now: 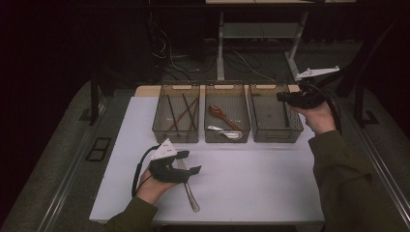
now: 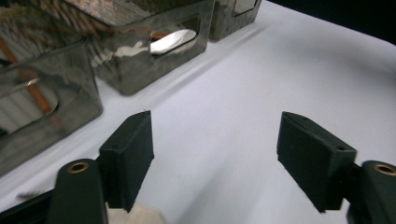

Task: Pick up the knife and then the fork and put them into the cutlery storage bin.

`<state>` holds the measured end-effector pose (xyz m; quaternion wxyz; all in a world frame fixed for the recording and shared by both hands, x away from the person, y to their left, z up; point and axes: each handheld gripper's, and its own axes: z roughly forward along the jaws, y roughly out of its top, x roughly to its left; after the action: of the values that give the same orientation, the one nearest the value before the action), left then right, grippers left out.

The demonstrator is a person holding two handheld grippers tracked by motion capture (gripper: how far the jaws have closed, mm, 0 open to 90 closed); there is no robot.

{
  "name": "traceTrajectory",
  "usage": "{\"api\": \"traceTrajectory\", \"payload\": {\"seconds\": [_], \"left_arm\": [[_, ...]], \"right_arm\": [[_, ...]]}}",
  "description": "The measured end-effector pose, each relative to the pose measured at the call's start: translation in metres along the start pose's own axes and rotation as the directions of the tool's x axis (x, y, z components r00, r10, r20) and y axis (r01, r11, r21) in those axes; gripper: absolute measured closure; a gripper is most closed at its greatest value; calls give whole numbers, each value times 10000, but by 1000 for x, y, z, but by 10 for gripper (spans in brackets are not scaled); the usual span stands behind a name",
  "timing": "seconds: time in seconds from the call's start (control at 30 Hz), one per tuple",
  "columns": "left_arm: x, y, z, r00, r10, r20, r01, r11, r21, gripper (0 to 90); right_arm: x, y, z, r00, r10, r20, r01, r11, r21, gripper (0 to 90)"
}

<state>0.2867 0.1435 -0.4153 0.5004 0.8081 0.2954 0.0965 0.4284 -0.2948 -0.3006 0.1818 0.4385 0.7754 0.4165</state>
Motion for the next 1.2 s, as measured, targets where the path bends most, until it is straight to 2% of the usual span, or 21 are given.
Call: {"api": "traceTrajectory", "payload": {"seconds": [0.1,0.27,0.43,0.53,0.63,0.7,0.8,0.87,0.9,1.0,1.07,1.2], "left_arm": [[3,-9,-8,10000,22,-17,-22,10000,56,221],[5,-19,-15,9999,107,-47,-106,9997,215,172],[7,-20,-15,10000,41,-83,-40,9998,170,163],[6,-20,-15,9999,119,-106,-116,9996,249,164],[7,-20,-14,9999,86,-143,-83,9996,261,166],[8,-20,-14,9998,69,-175,-63,9994,349,170],[8,-21,-14,9997,94,-245,-82,9988,486,176],[8,-21,-13,9996,104,-245,-91,9987,509,178],[8,-21,-13,9996,97,-263,-83,9986,524,181],[8,-21,-13,9994,87,-326,-67,9982,601,189],[9,-21,-13,9994,45,-347,-24,9982,607,198],[10,-21,-15,9989,-30,-476,61,9979,644,245]], "right_arm": [[-11,0,8,9995,-47,308,38,9996,294,849],[-27,-8,27,9987,-33,516,-20,9947,1024,849],[-34,-23,45,9976,-39,691,-87,9834,1810,849],[-39,-32,54,9975,-46,711,-118,9734,2287,848],[-41,-40,62,9989,49,473,-173,9640,2654,848],[-41,-44,68,9990,-35,442,-99,9542,2991,848],[-42,-50,75,9994,9,353,-121,9477,3189,842],[-42,-51,78,9995,-37,319,-67,9481,3179,802],[-41,-52,78,9995,-15,307,-84,9481,3177,724],[-40,-51,78,9993,-72,371,-45,9519,3065,589],[-40,-51,75,9987,-90,504,-56,9592,2828,528],[-39,-49,64,9991,301,306,-358,9774,2084,431]]}}
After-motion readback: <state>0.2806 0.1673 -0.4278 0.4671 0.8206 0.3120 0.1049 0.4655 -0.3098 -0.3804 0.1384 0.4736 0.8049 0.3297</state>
